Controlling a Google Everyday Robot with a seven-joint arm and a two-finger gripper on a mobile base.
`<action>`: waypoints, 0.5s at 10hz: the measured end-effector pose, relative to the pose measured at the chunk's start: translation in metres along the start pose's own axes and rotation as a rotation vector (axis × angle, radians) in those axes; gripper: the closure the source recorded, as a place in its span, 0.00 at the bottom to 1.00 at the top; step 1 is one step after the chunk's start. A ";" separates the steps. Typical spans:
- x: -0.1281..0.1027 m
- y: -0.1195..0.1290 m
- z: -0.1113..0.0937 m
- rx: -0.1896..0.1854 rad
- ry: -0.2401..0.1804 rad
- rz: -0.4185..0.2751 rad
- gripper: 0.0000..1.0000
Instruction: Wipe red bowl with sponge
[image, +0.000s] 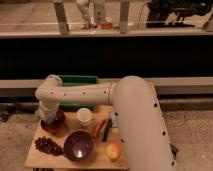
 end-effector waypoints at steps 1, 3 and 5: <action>0.000 0.000 0.000 0.000 0.000 0.000 0.95; -0.003 -0.002 -0.003 0.033 0.029 -0.008 1.00; -0.011 -0.008 -0.011 0.068 0.063 -0.010 1.00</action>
